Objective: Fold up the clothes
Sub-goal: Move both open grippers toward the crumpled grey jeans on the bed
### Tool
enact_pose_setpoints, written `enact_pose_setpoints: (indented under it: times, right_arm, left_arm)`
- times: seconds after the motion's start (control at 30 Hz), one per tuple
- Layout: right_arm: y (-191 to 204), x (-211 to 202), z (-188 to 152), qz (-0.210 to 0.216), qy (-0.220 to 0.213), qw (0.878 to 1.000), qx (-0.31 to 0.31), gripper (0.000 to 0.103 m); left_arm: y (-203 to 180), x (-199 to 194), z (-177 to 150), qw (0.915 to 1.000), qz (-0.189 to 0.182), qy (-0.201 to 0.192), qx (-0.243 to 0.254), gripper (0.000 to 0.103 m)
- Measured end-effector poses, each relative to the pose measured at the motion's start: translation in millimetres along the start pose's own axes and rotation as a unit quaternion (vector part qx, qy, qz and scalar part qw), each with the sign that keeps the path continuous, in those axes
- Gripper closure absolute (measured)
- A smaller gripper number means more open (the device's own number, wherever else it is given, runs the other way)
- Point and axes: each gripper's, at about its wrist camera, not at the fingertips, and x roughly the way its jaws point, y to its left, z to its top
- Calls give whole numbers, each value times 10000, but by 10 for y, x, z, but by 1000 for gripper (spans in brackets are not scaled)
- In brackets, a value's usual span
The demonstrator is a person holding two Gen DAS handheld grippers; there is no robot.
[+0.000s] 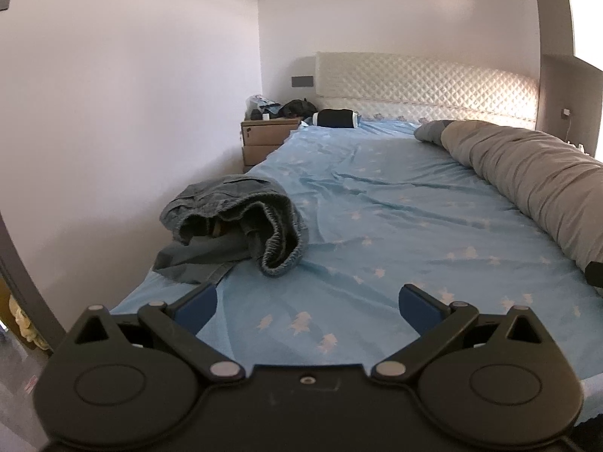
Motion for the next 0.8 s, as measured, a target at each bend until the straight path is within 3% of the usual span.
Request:
enact_pose_setpoints:
  times: [0.33, 0.67, 0.8]
  right_arm:
    - [2, 32, -32, 152, -99, 9998, -104, 0]
    - [116, 173, -22, 234, -367, 9979, -480, 0]
    - [152, 307, -42, 463, -401, 9967, -531, 0]
  left_arm:
    - [72, 14, 20, 9998, 165, 23, -124, 0]
    - [150, 220, -77, 9995, 218, 70, -235, 0]
    - [273, 389, -100, 9990, 317, 148, -290, 0]
